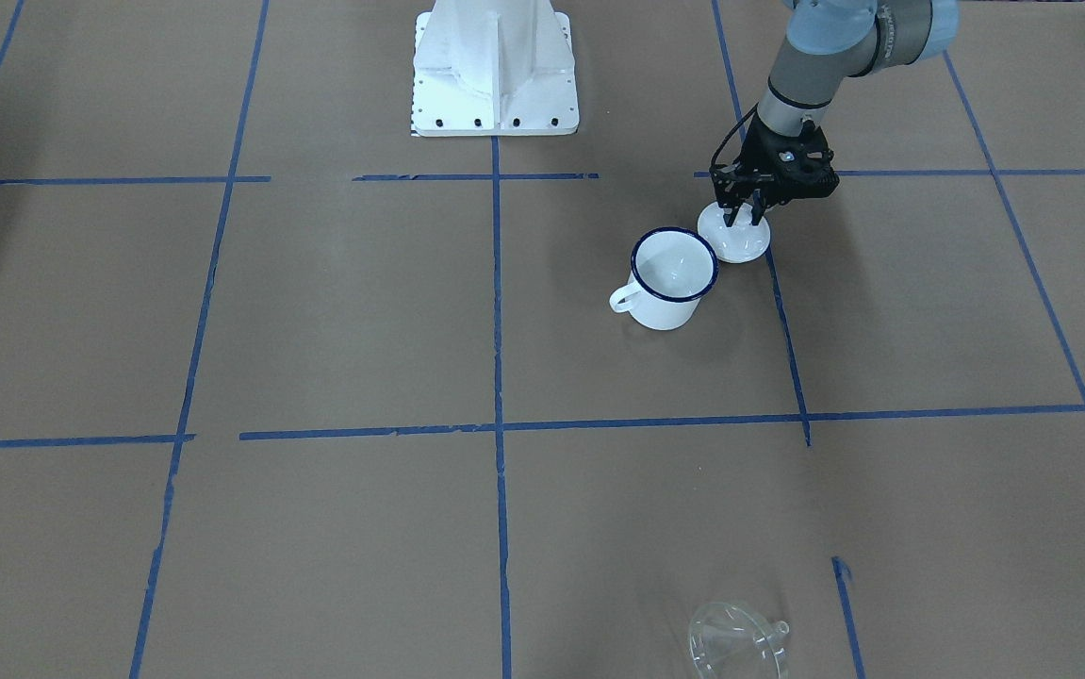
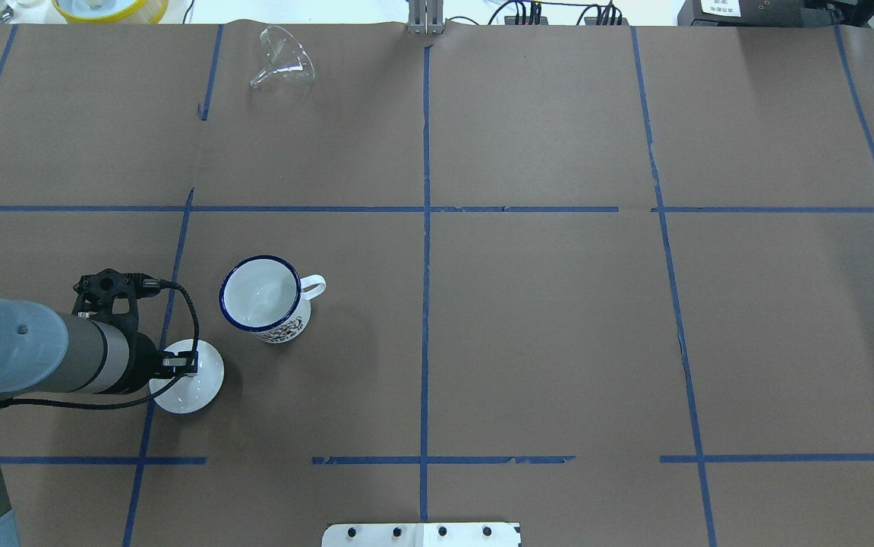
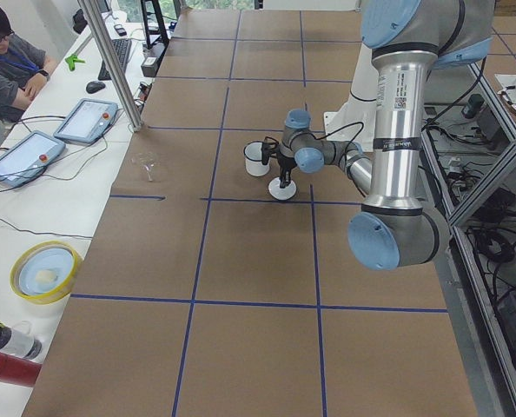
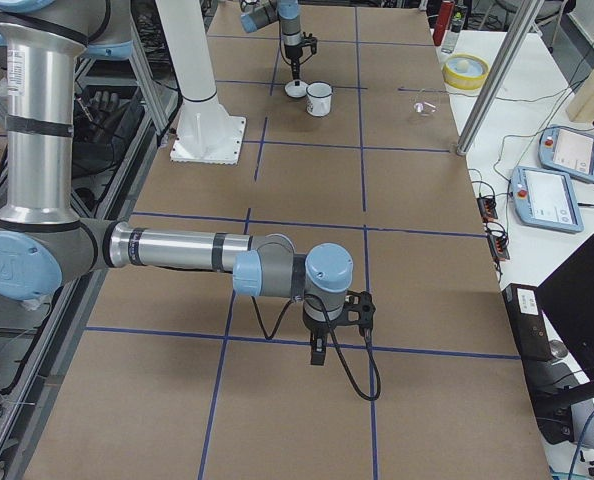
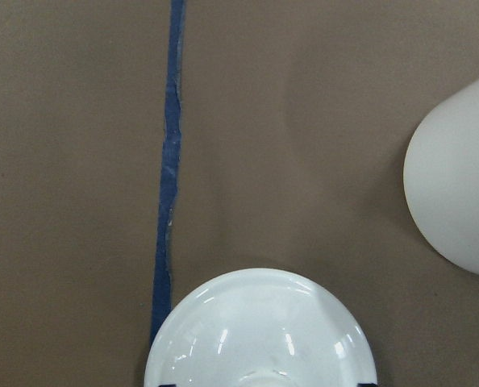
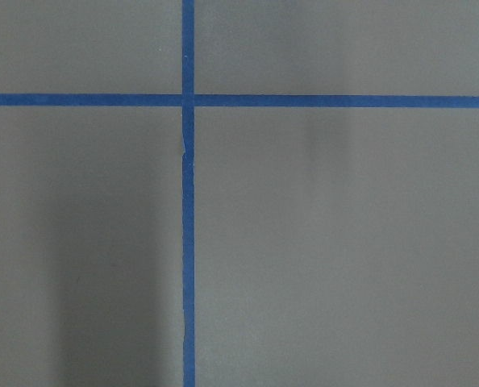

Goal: Remove funnel from cup
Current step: 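Lift the white lid and carry it over the mug with the left gripper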

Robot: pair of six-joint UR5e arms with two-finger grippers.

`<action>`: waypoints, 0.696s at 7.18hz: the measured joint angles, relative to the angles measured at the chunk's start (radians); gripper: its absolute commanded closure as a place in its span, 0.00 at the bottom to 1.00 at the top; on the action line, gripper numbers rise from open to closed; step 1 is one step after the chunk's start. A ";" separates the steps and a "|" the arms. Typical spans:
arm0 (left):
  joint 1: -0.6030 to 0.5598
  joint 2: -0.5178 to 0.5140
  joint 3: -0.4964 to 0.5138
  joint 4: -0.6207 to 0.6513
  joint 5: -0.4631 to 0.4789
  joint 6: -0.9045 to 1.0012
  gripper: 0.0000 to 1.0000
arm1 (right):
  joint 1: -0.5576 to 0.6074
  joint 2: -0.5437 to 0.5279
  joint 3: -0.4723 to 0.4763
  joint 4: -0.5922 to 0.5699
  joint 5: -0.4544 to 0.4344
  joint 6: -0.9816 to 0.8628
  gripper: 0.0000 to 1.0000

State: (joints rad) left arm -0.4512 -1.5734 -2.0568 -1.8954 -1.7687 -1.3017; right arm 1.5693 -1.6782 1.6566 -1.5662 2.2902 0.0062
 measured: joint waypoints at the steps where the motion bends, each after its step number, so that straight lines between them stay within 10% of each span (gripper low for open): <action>1: -0.009 0.002 -0.038 0.027 -0.002 0.005 1.00 | 0.000 0.000 0.000 0.000 0.000 0.000 0.00; 5: -0.133 -0.038 -0.314 0.354 -0.026 0.080 1.00 | 0.000 0.000 0.000 0.000 0.000 0.000 0.00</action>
State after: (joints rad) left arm -0.5845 -1.6118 -2.3705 -1.5412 -1.7943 -1.2215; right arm 1.5693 -1.6782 1.6565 -1.5662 2.2902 0.0061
